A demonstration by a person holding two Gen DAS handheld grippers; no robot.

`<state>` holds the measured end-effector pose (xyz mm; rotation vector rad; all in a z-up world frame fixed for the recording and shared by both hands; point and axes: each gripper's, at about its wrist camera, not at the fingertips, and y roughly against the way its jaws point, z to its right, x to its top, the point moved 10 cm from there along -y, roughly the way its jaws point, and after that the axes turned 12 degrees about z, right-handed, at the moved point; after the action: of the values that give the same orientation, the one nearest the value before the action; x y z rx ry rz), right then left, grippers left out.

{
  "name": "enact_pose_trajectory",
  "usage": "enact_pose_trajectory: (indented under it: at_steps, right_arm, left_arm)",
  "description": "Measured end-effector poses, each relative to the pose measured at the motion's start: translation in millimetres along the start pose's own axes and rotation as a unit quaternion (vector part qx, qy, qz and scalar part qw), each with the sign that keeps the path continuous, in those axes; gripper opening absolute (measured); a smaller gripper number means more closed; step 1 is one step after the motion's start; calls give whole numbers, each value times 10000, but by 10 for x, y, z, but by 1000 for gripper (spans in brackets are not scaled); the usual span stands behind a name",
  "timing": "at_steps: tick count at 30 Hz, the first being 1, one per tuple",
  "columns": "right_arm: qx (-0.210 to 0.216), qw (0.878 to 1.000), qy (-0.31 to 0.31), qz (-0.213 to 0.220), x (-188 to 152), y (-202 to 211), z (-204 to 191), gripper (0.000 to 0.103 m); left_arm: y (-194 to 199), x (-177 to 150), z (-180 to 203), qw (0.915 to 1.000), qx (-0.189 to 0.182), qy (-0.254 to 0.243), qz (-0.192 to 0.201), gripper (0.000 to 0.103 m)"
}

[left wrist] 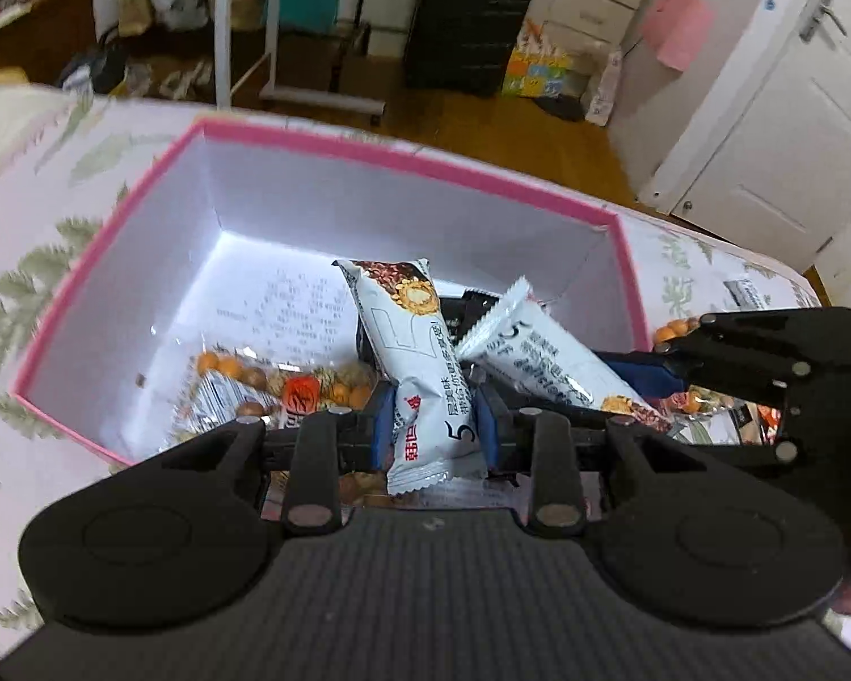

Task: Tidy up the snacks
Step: 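Carry both white bars over the pink box and open both grippers, then move both grippers to the instant-noodle bag and close them on it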

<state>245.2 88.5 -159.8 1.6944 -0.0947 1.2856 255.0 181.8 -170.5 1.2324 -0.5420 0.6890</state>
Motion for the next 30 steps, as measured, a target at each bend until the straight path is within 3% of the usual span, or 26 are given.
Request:
enact_pose_trajectory:
  at_steps: [3,5,12,16,21,30]
  right_arm:
    - [105,9998,114,111,5,-60,-56,37]
    - [142,9998,-49,155,-9,-21,-53,48]
    - [335,9864,-1365,847,94,655,199,49]
    - [366,9818,-1633,894,107,1050,286,52]
    - [104,9809,-1781,775,-60,1536,464,54]
    - [-802,9709,-2146,700,-870,2176,979,55]
  left_arm:
    - [-50,-16,-46,9998,66,168,-16,39]
    - [-11,-9,-61,9998,126,150,-13,46]
    - [452,100,126,9996,-180,-190,95,53]
    - [739,141,331,9979,-358,-546,27,56]
    - [980,128,672,9932,-570,-1016,-80,61]
    - [1001,-129,1482,9812,-1114,-1574,-58,66]
